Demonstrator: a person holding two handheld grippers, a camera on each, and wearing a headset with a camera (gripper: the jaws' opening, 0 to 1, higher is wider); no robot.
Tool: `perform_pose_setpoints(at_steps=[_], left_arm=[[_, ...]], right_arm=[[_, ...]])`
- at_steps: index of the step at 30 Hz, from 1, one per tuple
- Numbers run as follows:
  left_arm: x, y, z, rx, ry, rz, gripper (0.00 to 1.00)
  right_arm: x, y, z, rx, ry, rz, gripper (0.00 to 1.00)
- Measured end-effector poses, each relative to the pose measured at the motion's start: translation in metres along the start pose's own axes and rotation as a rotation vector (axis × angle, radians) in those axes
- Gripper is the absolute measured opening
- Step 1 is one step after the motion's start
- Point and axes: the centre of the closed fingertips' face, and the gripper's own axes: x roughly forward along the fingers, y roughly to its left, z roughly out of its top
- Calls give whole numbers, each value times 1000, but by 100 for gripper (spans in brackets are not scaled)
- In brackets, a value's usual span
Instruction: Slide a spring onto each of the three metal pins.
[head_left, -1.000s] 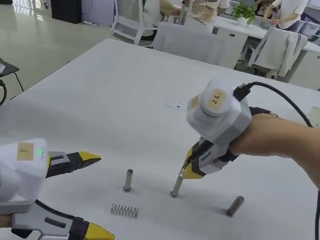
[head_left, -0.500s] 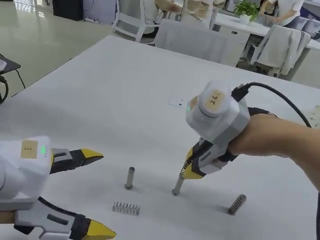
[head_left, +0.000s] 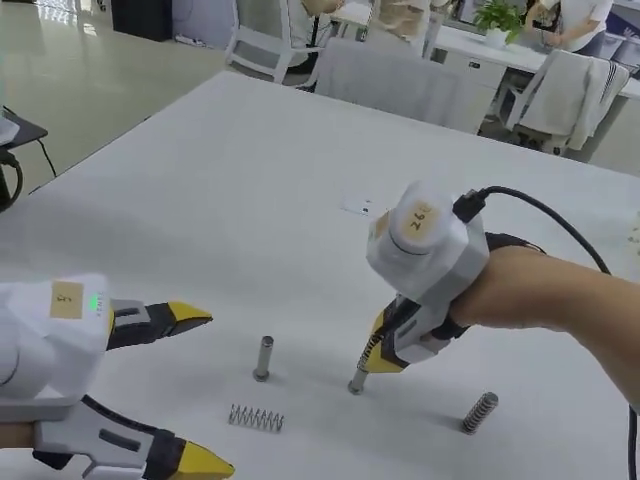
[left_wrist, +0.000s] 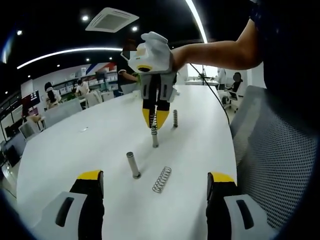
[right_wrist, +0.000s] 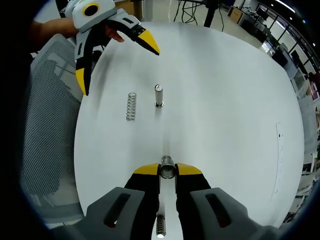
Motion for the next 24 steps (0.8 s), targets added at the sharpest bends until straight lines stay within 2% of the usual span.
perform_pose_setpoints(at_steps=[24], left_arm=[[1,-1,-1,-11,5,-8,79]], right_arm=[[27,5,-8,3,30,15,9]])
